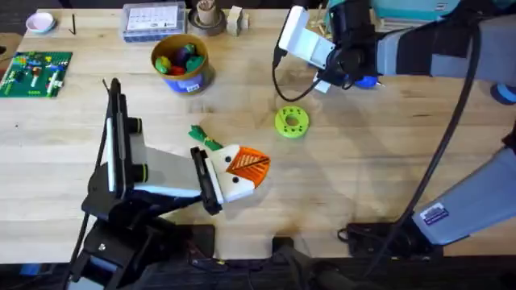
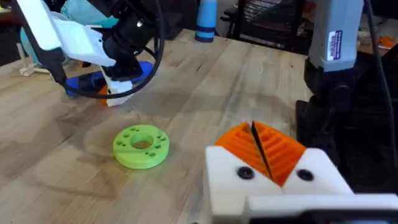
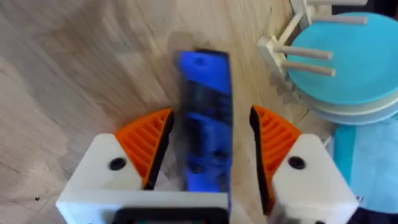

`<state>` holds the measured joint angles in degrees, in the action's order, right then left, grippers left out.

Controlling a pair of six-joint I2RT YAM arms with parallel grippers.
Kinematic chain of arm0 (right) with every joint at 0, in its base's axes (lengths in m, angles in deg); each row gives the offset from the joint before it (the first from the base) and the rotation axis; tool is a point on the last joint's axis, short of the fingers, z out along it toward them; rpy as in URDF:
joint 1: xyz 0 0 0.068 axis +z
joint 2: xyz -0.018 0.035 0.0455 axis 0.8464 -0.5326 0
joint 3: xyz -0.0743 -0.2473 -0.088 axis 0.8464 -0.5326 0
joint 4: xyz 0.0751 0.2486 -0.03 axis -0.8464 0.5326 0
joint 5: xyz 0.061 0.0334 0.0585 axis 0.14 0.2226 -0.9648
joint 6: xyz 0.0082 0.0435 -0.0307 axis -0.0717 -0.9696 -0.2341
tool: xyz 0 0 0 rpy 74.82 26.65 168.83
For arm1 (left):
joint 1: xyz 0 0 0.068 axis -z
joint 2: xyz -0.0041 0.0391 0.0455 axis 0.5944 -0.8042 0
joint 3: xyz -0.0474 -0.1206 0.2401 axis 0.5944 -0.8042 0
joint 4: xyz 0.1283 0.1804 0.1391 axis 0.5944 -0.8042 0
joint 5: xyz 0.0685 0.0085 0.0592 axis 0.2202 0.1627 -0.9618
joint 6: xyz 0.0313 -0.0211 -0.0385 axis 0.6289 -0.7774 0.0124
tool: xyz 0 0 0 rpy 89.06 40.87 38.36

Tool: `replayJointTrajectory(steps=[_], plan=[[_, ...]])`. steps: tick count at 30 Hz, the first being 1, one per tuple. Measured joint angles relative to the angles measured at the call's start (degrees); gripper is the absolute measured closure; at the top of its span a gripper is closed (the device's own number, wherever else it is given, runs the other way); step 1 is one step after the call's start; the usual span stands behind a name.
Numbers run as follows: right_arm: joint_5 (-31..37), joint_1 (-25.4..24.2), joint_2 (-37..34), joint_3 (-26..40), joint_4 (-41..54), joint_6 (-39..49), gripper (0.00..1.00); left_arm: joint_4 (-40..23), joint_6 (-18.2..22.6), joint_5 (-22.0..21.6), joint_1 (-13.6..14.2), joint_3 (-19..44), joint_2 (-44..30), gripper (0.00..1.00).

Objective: Pick up the gripper from the table and insert it into the empty holder that is missing its gripper. Then pick up a screw, insert it into the mounting hole, and use the screwdriver to tighten it. Finally, clean up the table by picking up the vegetable and placing it into the bucket.

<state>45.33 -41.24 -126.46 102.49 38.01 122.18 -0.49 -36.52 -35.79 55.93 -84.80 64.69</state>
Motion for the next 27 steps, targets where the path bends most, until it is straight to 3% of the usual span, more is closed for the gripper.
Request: replayJointTrajectory(steps=[7,9,10,13,15,17,20,21,26,27], plan=[[0.8,0.0,0.6,0.0,0.7,-9.4,0.21,0.0,0.0,0.0,0.0,0.0,0.0,0.997],[0.1,0.1,1.2,-0.3,1.1,-11.8,0.21,0.0,0.1,0.0,0.0,0.0,0.0,0.939],[-0.1,0.2,1.8,-0.5,1.6,-13.1,0.21,0.0,0.0,0.0,0.0,0.0,0.0,0.836],[-0.5,0.3,5.0,-0.9,2.2,-16.6,0.209,0.0,0.0,-0.1,0.0,0.0,0.0,0.392],[-0.7,0.4,8.3,-0.9,3.1,-19.6,0.208,0.0,0.0,-0.1,0.0,0.0,0.0,0.183],[-1.0,0.4,12.3,-0.9,4.5,-23.1,0.208,0.0,-0.1,-0.2,0.0,0.0,0.0,0.045],[-1.9,0.4,17.9,-0.9,7.2,-27.3,0.208,0.0,-0.1,-0.2,0.0,0.0,0.0,0.007],[-2.5,0.4,19.7,-0.9,8.1,-28.5,0.208,0.0,-0.1,-0.2,0.0,0.0,0.0,0.058],[-5.8,0.4,27.0,-0.9,12.0,-32.0,0.208,0.0,-0.2,-0.2,0.0,0.0,0.0,0.865],[-6.3,0.4,28.1,-0.9,12.5,-32.3,0.207,0.0,0.1,-0.2,0.0,0.0,0.0,0.956]])
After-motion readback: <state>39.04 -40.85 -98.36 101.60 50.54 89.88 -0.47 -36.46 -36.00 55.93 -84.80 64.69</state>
